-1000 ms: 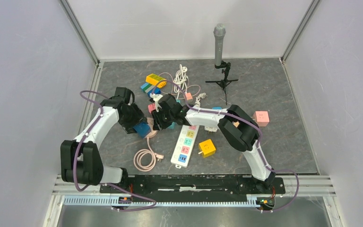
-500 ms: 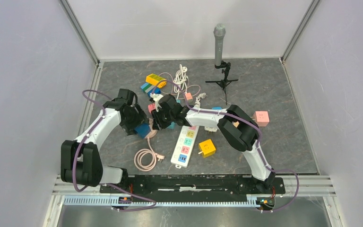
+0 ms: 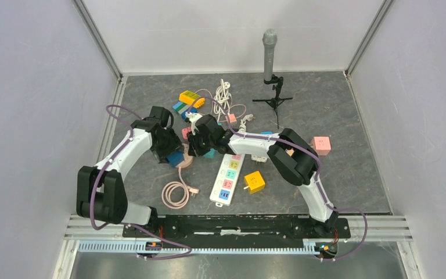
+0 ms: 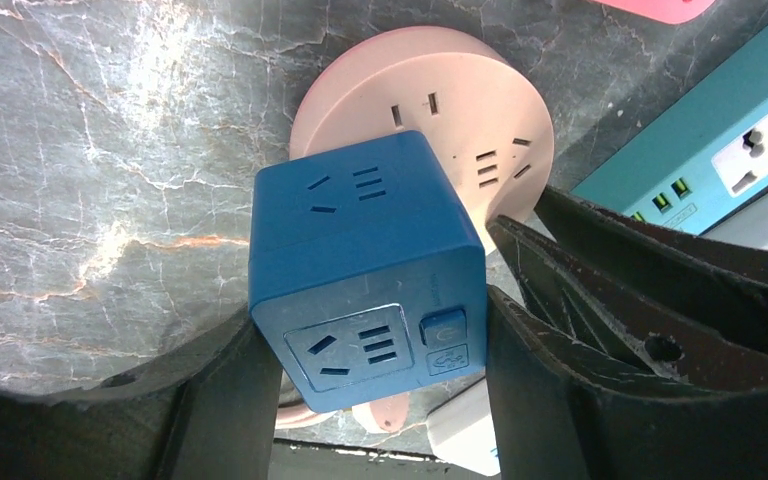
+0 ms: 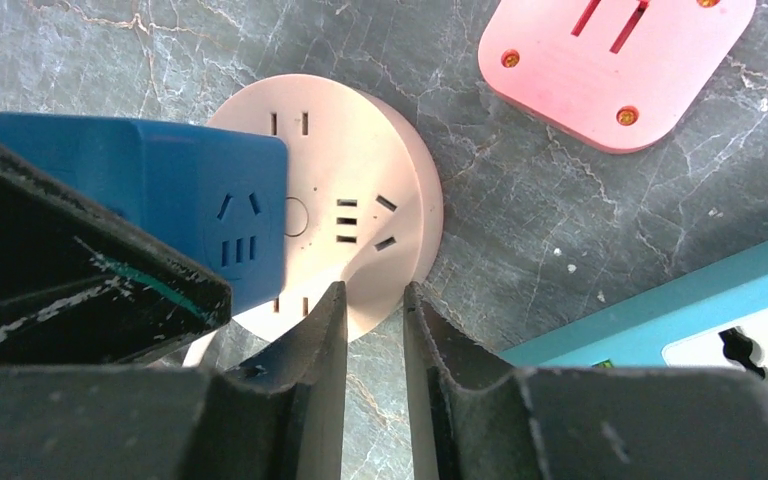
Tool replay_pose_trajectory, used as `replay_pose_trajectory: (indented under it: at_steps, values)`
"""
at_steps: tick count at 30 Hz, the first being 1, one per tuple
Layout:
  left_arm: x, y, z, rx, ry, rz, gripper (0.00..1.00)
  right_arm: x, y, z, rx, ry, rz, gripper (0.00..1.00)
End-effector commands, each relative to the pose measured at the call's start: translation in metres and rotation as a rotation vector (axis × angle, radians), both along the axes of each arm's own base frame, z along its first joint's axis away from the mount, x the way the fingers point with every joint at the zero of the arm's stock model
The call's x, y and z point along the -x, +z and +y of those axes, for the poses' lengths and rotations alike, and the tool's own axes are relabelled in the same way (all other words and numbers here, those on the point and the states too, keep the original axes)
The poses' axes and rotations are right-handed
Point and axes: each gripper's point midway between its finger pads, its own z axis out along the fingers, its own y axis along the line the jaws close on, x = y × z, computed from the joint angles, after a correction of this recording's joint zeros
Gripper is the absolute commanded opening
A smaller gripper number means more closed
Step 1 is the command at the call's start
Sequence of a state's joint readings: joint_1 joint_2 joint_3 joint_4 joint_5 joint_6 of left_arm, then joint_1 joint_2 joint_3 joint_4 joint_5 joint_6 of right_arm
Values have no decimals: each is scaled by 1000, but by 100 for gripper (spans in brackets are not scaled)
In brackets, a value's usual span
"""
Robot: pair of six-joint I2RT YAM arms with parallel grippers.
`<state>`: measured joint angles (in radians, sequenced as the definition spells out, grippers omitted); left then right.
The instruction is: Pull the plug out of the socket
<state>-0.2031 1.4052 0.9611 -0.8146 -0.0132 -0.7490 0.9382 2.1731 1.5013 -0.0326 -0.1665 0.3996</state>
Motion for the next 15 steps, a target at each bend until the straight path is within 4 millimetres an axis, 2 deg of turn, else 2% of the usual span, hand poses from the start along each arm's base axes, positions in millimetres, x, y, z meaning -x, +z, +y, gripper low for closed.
replay_pose_trajectory:
  at_steps: [1, 10, 15]
  values:
    - [-5, 43, -42, 202, -136, -68, 32, 40, -95, -45, 272, 45, 120, 19]
    - [-1, 59, -57, 302, -193, -79, 27, 40, -92, -38, 250, 65, 120, 19]
    - [1, 65, -59, 303, -272, -109, 26, 40, -95, -32, 230, 78, 133, 26]
